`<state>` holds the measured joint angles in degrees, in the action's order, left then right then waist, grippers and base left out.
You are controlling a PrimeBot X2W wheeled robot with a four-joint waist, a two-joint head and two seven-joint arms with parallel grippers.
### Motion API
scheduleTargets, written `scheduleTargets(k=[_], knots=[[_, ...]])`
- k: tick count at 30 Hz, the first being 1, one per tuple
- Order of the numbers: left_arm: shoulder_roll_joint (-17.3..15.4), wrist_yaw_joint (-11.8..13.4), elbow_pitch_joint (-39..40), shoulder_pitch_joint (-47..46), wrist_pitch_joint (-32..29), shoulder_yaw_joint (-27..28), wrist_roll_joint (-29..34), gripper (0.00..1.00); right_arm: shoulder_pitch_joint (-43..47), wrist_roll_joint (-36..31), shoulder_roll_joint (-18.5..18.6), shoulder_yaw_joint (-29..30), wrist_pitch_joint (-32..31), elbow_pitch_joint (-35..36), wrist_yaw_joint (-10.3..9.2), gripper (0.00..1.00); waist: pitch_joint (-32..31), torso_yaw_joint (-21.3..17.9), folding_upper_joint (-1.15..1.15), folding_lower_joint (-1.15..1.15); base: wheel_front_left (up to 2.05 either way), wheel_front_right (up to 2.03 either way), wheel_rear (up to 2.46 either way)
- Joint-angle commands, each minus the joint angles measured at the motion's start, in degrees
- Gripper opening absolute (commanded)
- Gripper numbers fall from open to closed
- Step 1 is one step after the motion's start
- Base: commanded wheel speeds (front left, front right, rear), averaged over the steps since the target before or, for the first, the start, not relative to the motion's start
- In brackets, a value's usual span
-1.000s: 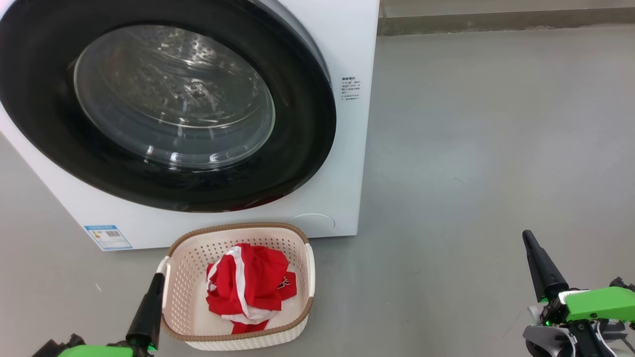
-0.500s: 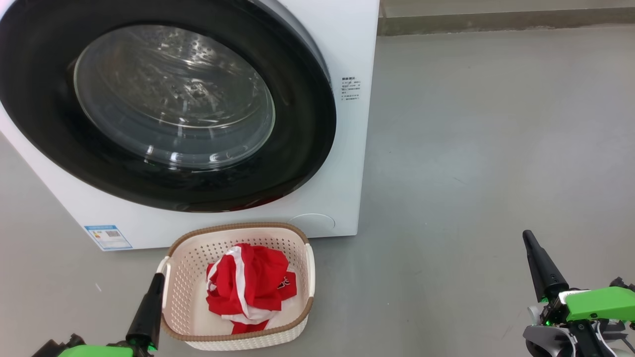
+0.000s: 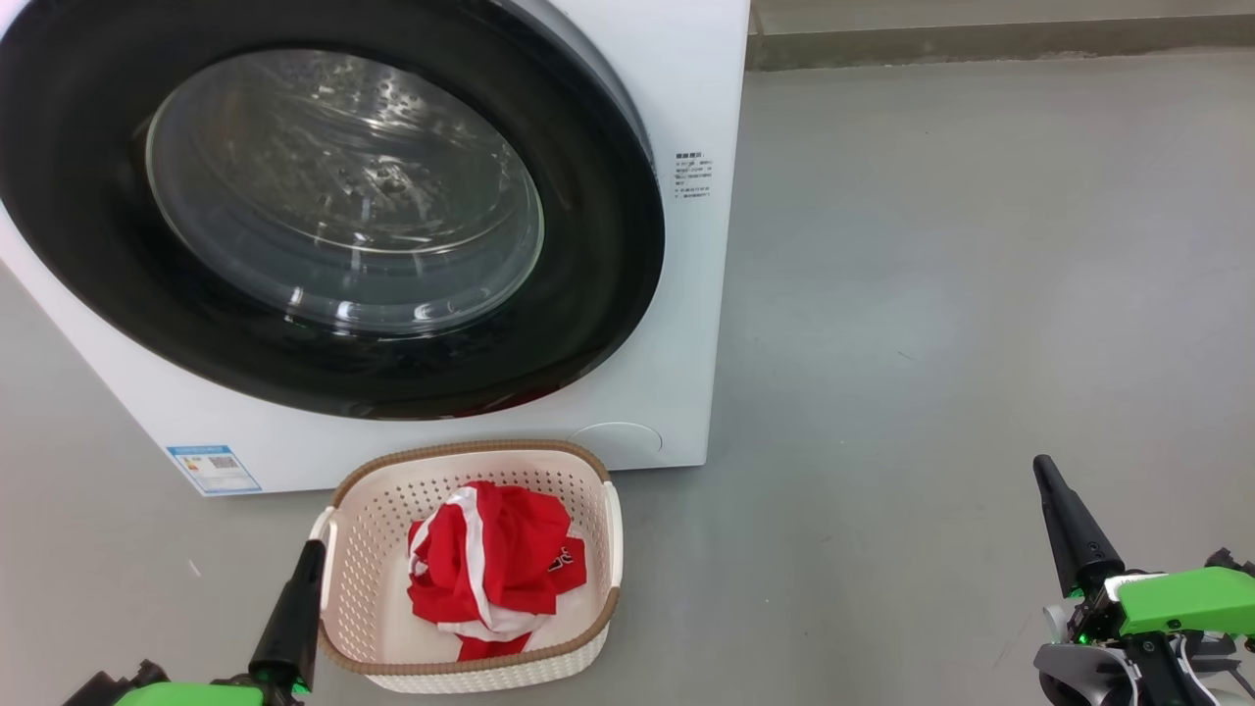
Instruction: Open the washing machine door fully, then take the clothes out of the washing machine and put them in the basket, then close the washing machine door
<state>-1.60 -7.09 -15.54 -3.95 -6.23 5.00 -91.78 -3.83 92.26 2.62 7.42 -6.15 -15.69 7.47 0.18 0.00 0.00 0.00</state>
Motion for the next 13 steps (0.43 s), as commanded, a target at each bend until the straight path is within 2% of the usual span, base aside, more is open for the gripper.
scheduleTargets(k=[1, 13], knots=[[-1.28, -0.4, 1.5, -2.24, -0.24, 1.51, -0.4, 0.0, -2.35, -0.12, 0.28, -0.87, -0.36, 1.67, 0.02, 0.0, 0.0, 0.0, 0.0, 0.0, 0.0, 0.0, 0.0], [-1.28, -0.4, 1.5, -2.24, -0.24, 1.51, -0.4, 0.0, -2.36, -0.12, 0.28, -0.87, -0.37, 1.67, 0.02, 0.0, 0.0, 0.0, 0.0, 0.0, 0.0, 0.0, 0.0]])
